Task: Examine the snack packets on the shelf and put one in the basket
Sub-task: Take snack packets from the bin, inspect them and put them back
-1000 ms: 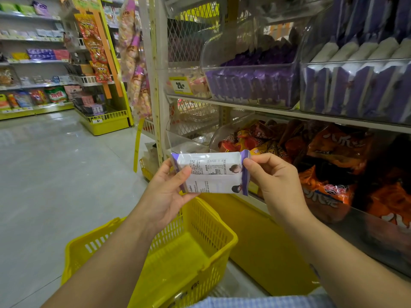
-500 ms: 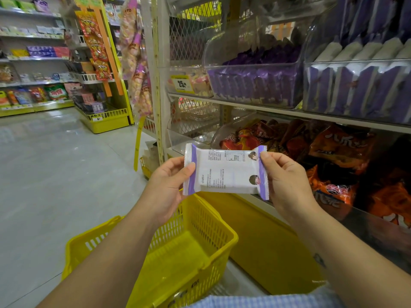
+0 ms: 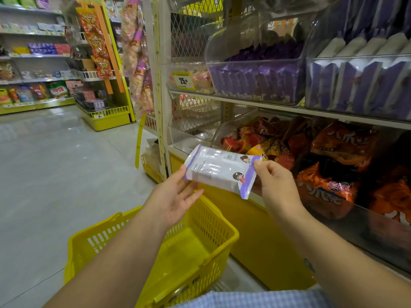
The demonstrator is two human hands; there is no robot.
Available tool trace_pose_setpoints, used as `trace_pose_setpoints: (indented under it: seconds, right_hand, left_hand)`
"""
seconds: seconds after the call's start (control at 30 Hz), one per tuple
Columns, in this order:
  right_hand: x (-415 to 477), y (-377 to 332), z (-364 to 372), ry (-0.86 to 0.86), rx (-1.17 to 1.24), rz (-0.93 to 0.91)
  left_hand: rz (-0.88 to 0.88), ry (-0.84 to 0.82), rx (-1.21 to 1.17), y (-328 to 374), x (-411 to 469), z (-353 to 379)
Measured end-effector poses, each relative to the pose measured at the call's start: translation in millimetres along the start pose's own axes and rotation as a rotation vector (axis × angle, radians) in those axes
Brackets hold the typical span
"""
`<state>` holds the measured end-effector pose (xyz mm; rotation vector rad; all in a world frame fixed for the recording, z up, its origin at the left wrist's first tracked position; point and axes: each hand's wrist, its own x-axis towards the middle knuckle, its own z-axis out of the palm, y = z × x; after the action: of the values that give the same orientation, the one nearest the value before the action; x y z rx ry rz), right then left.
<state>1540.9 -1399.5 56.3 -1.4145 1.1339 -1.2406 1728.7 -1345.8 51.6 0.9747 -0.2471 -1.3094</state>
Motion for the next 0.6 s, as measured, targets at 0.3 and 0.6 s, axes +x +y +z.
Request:
trace_pose_setpoints:
  seconds: [0.3,0.6]
  right_hand:
    - [-19,-7,10,-0.063,-0.216,-0.476]
    - [-31,-11,16,-0.192,-0.337,-0.699]
  left_hand:
    - [0.007,-0.036,0.186,-11,-6,13]
    - [0.045,-0.259,0.161,-4,-16,13]
